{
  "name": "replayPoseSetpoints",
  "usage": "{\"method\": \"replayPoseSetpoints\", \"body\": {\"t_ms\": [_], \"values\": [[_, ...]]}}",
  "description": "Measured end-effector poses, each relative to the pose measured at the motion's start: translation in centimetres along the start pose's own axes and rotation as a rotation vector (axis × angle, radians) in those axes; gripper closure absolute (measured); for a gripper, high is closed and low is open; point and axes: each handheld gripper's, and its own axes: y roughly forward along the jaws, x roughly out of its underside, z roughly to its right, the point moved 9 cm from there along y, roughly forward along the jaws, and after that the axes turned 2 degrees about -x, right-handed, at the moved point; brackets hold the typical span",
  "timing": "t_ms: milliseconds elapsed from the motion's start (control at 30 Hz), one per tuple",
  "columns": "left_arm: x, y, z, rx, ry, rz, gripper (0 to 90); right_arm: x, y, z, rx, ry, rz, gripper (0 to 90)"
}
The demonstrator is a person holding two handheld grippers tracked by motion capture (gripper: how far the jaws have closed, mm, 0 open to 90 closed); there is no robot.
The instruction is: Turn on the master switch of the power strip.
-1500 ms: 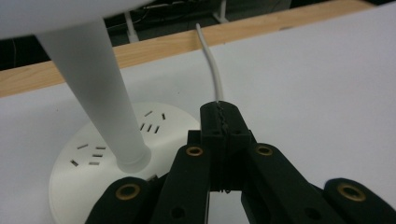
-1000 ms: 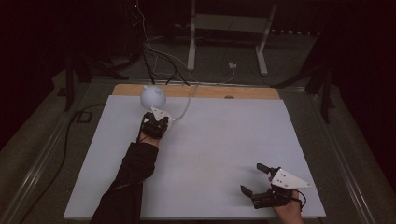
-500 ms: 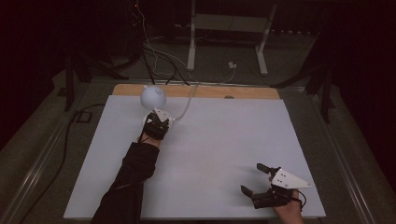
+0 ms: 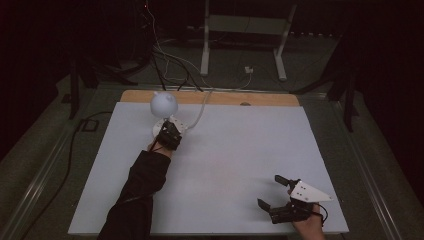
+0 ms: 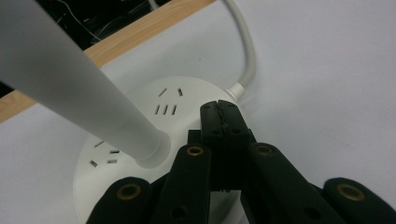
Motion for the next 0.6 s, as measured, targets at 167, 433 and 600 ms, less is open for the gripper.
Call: {"method": "replayPoseSetpoints", "body": {"t_ms": [167,433,600], "values": [[-0.05,0.09,-0.04,0.015,0.007,-0.017,90.0,-0.03,0.0,-0.03,-0.001,0.0,0.001,0.1],[-0.16,0.21,0.17,0.003,0.047,-0.03,90.0,-0.09,-0.04,-0.07,-0.003,-0.002,0.005,0.0],[-0.15,0.24,0.22,0.0,0.051,-0.035,90.0,-0.05,-0.01,-0.08,-0.004,0.001,0.004,0.0]]}}
